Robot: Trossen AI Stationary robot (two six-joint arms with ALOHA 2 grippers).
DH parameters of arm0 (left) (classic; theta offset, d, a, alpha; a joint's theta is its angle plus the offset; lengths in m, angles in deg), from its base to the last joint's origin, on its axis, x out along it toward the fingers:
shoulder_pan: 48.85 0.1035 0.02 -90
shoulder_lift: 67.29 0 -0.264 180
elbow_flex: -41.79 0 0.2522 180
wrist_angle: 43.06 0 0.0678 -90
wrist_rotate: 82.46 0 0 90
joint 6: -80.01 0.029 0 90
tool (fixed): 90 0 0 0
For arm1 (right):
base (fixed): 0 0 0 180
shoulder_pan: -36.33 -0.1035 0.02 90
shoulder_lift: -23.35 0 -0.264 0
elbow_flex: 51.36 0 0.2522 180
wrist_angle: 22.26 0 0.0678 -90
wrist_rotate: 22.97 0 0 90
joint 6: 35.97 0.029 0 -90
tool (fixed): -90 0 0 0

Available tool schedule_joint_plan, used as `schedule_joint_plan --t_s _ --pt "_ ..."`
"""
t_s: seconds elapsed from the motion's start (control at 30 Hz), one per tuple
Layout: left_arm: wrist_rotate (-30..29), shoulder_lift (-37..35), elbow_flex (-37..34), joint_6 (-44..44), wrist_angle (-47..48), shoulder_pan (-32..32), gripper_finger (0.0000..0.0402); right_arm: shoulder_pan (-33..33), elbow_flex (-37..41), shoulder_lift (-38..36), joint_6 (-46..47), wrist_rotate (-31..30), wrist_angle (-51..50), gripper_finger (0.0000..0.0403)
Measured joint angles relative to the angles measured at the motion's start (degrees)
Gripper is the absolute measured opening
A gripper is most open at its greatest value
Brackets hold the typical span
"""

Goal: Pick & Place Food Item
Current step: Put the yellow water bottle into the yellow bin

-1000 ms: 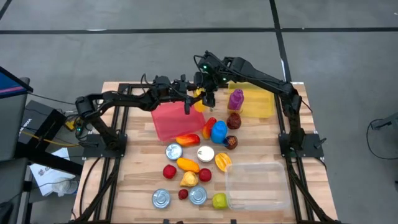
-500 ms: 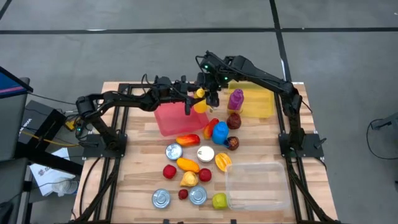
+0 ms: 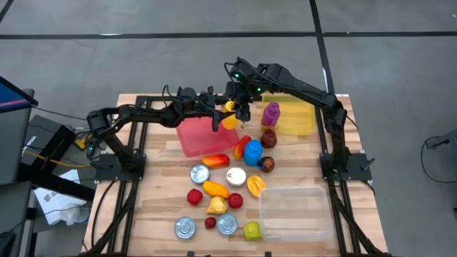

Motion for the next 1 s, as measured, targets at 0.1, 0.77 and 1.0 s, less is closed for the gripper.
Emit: schedule_joint_plan --t_s 0.1,0.77,1.0 --pt "0.03 0.0 0.0 0.0 0.02 0.0 0.0209 -0.02 0.0 0.0 0.02 -0.19 0.78 0.0145" --pt "-0.08 -0.02 -0.13 0.0 0.39 0.04 0.0209 -1.37 0.04 0.0 -1.05 -1.16 -0.3 0.0001" --pt "-0.14 -0.02 -0.13 -0.07 0.31 0.04 0.0209 -1.7 0.04 0.0 -1.44 -2.88 0.0 0.0027"
